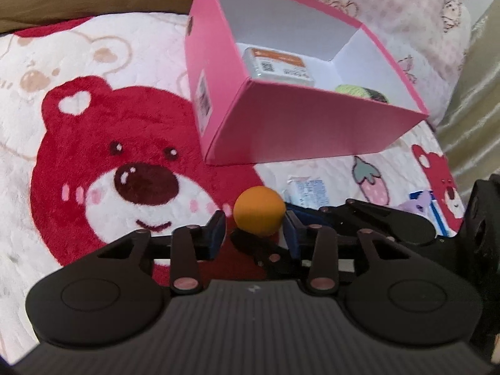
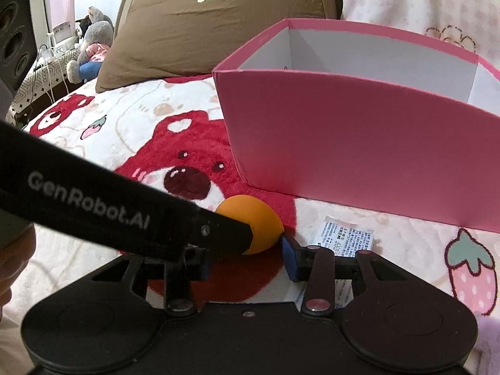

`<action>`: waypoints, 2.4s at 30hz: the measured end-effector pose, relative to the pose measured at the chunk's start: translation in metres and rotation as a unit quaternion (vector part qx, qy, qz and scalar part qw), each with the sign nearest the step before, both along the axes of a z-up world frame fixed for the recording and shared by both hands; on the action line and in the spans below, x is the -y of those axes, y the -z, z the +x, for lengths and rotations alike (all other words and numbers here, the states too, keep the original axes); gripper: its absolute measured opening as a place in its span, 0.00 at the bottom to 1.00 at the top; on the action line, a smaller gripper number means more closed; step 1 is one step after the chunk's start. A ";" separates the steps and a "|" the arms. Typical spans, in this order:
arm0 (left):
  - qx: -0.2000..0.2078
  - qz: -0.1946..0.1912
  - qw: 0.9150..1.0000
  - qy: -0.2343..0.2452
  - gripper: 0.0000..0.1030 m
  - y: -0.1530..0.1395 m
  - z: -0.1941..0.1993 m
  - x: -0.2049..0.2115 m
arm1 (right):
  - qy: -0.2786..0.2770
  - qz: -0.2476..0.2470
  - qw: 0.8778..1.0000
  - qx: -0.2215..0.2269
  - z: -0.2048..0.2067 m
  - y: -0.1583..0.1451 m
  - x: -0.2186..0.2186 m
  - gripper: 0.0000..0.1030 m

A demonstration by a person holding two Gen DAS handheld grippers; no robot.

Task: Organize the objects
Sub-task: 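Lift the orange sponge with the left tool over the pink box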

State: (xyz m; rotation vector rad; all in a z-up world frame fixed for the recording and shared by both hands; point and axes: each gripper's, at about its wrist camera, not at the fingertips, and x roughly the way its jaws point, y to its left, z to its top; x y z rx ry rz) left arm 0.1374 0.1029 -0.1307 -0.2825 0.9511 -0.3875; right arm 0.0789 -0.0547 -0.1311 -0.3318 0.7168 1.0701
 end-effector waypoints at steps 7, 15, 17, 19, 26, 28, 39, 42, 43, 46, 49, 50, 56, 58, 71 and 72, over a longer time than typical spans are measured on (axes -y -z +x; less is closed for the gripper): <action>0.002 0.006 1.000 0.012 0.27 -0.015 -0.007 0.006 | -0.006 -0.010 1.000 0.022 -0.009 -0.012 0.005 0.46; -0.017 -0.011 1.000 0.008 0.27 -0.036 -0.014 0.005 | -0.011 -0.021 0.999 0.037 -0.023 -0.031 0.009 0.46; -0.014 -0.014 1.000 0.010 0.27 -0.044 -0.019 0.006 | -0.009 -0.021 0.999 0.038 -0.026 -0.040 0.012 0.46; -0.013 -0.018 1.000 0.011 0.27 -0.052 -0.023 0.005 | -0.011 -0.022 0.999 0.047 -0.029 -0.048 0.014 0.46; 0.009 -0.013 0.999 0.033 0.27 -0.079 -0.038 0.004 | -0.020 -0.015 0.997 0.070 -0.043 -0.074 0.025 0.46; 0.011 -0.014 0.999 0.037 0.27 -0.086 -0.041 0.004 | -0.028 -0.015 0.997 0.072 -0.044 -0.080 0.028 0.46; -0.004 0.005 0.999 0.045 0.27 -0.106 -0.049 0.014 | -0.035 -0.019 0.996 0.079 -0.052 -0.103 0.036 0.46; -0.015 0.005 0.999 0.044 0.27 -0.104 -0.048 0.016 | -0.039 -0.030 0.996 0.073 -0.055 -0.104 0.039 0.46; -0.017 0.006 0.999 0.045 0.27 -0.103 -0.048 0.016 | -0.038 -0.032 0.996 0.068 -0.055 -0.103 0.041 0.46; -0.016 0.006 0.999 0.045 0.27 -0.102 -0.047 0.017 | -0.033 -0.039 0.997 0.052 -0.052 -0.103 0.040 0.46; -0.018 0.000 0.999 0.041 0.27 -0.106 -0.042 0.018 | -0.030 -0.037 0.998 0.045 -0.050 -0.105 0.040 0.46; -0.022 -0.005 0.999 0.039 0.27 -0.107 -0.038 0.019 | -0.029 -0.036 0.998 0.047 -0.049 -0.107 0.041 0.46; -0.003 0.017 0.998 0.053 0.27 -0.129 -0.012 0.033 | -0.015 -0.035 0.996 0.076 -0.035 -0.119 0.036 0.46; -0.003 0.016 0.999 0.051 0.27 -0.136 -0.004 0.035 | -0.014 -0.033 0.997 0.074 -0.028 -0.126 0.032 0.46; -0.003 0.016 0.999 0.041 0.27 -0.170 0.034 0.046 | -0.002 -0.016 0.998 0.053 0.011 -0.160 0.019 0.46; -0.005 0.016 0.999 0.038 0.27 -0.171 0.037 0.047 | 0.000 -0.014 0.999 0.052 0.015 -0.162 0.018 0.46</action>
